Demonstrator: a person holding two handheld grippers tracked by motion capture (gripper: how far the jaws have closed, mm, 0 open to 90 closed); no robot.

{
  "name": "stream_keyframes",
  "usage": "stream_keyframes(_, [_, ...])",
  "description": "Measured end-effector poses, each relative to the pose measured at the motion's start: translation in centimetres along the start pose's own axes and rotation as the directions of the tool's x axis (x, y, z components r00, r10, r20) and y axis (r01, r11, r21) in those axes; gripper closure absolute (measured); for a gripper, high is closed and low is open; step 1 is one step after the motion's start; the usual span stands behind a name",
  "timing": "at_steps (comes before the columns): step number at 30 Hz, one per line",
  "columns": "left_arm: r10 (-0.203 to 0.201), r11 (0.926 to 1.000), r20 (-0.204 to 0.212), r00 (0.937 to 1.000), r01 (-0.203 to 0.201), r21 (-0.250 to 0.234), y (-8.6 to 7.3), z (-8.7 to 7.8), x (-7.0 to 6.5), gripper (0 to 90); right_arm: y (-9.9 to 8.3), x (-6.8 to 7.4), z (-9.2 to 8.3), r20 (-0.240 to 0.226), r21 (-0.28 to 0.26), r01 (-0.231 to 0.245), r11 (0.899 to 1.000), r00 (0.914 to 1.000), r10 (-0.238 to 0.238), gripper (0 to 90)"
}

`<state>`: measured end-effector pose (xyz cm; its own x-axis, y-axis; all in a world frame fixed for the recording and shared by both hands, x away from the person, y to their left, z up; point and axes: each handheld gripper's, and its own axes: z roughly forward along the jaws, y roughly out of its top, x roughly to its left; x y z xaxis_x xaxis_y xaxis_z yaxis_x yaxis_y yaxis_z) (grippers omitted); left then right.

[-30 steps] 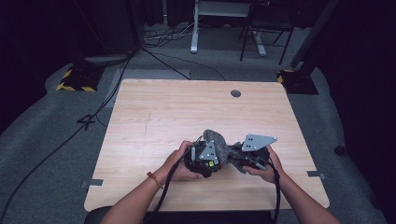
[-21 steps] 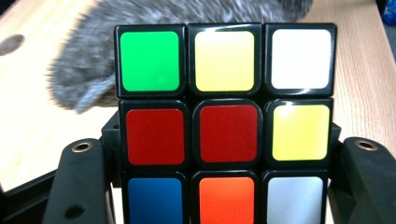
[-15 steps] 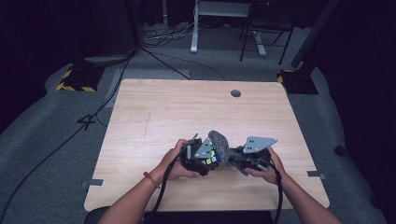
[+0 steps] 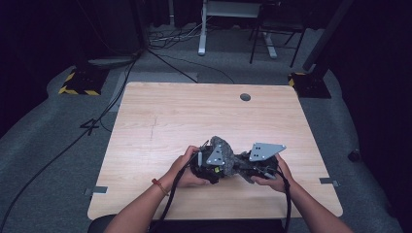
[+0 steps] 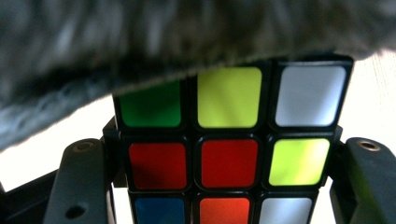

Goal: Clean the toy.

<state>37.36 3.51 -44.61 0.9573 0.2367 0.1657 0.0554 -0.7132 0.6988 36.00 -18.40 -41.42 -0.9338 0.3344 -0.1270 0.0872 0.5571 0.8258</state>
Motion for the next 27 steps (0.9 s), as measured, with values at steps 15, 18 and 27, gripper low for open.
stream_keyframes(15, [0.024, 0.9923, -0.014, 0.9996, -0.025, -0.121, 0.1, -2.3, -0.2, 33.3, -3.0, -2.3, 0.3, 0.033, 0.105, -0.07, 0.992, 0.9972, 0.067, 73.8])
stream_keyframes(18, [0.033, 0.9961, -0.018, 0.9993, -0.034, -0.082, -0.1, -1.7, -0.2, 33.2, -2.6, -2.0, 0.0, -0.008, 0.051, -0.074, 0.996, 0.9972, 0.075, 73.9])
stream_keyframes(27, [0.032, 0.9978, 0.014, 0.9994, -0.031, -0.058, -0.4, -1.2, -0.1, 32.0, -1.9, -1.4, -1.1, -0.072, -0.05, -0.047, 0.998, 0.9965, 0.044, 74.2])
